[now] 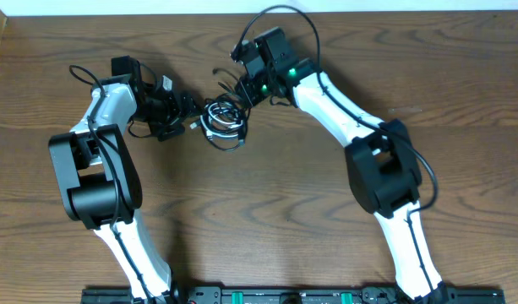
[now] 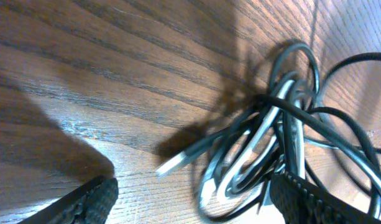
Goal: Untangle cables
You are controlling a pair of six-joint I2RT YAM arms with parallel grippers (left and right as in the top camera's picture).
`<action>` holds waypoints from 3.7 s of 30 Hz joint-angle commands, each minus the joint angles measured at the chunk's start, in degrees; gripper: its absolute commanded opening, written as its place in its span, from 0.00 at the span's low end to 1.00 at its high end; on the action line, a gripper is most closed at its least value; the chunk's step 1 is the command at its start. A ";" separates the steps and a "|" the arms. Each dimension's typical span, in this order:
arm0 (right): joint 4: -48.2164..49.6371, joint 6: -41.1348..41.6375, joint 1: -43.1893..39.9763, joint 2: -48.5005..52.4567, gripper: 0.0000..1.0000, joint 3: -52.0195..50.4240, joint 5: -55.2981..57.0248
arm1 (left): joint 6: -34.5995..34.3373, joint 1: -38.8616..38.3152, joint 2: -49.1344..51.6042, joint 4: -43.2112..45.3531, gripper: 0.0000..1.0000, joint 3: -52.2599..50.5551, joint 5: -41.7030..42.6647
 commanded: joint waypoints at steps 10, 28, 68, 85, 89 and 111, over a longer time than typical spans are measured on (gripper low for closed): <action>-2.91 -5.09 -0.17 -21.44 0.01 0.50 -0.83 | 2.23 0.04 0.22 0.13 0.89 -0.15 3.96; -8.68 -17.44 -4.31 -21.51 0.01 0.46 -29.27 | 12.90 1.22 0.22 0.44 0.83 -0.15 21.92; -10.27 0.26 -3.41 -20.37 0.01 0.37 -24.22 | 23.87 1.22 0.22 -5.81 0.62 -0.17 45.27; -9.77 0.59 -3.34 -20.37 0.01 0.37 -17.62 | 0.57 1.05 0.20 -25.75 0.50 -0.17 51.91; -9.81 0.59 -3.06 -20.37 0.01 0.37 -17.62 | 0.57 0.15 0.17 -27.12 0.46 -0.17 51.89; -9.92 0.57 -1.66 -20.37 0.01 0.37 -17.64 | -0.07 -5.01 0.20 -21.14 0.38 -0.17 51.87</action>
